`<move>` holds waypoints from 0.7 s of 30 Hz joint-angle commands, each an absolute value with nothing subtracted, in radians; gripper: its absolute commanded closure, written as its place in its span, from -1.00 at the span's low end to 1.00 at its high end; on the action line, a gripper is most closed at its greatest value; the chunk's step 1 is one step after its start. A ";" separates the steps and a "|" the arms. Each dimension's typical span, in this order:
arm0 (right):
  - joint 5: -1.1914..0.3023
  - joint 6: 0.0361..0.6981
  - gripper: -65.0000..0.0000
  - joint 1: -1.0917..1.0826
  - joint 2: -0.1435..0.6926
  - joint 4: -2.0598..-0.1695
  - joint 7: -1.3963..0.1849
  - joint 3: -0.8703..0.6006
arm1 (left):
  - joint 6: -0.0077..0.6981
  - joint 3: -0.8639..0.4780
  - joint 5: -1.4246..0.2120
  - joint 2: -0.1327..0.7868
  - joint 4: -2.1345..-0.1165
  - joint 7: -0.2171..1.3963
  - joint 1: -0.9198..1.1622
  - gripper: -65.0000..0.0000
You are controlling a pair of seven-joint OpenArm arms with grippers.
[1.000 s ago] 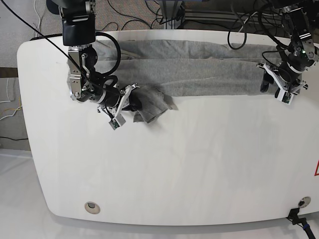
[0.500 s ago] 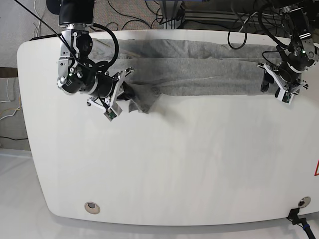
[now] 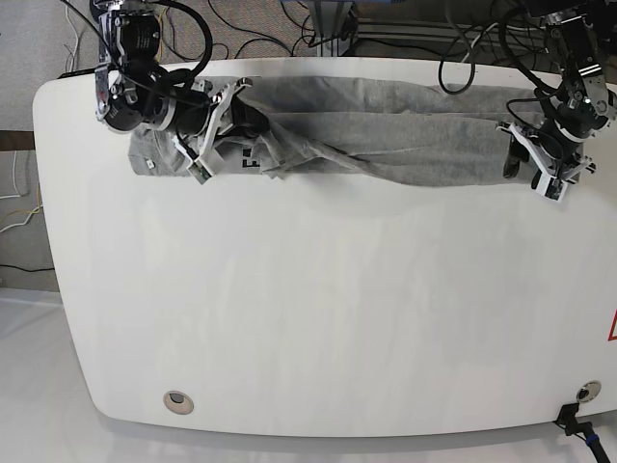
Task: Fold the T-shirt properly
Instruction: 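Grasp the loose sleeve flap with the right gripper and tuck it onto the shirt, then pinch the folded strip with both grippers and pull it flat toward the arms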
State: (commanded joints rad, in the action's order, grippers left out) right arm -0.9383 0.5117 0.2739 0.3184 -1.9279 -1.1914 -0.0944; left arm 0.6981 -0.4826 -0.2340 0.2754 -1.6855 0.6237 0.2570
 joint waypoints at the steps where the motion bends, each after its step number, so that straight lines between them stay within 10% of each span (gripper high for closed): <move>1: -0.937 0.512 1.00 0.278 0.320 -1.926 -1.191 -0.094 | 0.698 -0.483 -0.234 0.275 -1.685 0.624 0.257 0.08; 6: -0.785 0.512 1.00 0.302 0.317 -1.916 -1.190 -0.093 | 0.698 -0.483 -0.232 0.275 -1.685 0.624 0.257 0.08; 15: -0.504 0.515 -0.14 0.323 0.312 -1.913 -1.096 -0.091 | 0.698 -0.483 -0.232 0.277 -1.685 0.624 0.259 0.08; 21: -0.400 0.516 -0.15 0.311 0.314 -1.939 -1.063 -0.104 | 0.698 -0.483 -0.232 0.288 -1.649 0.622 0.259 0.08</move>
State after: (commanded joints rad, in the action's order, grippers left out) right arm -0.3997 0.5163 0.3107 0.3138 -1.9387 -1.0625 -0.1036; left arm 0.6981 -0.4826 -0.2325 0.2877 -1.6487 0.6222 0.2585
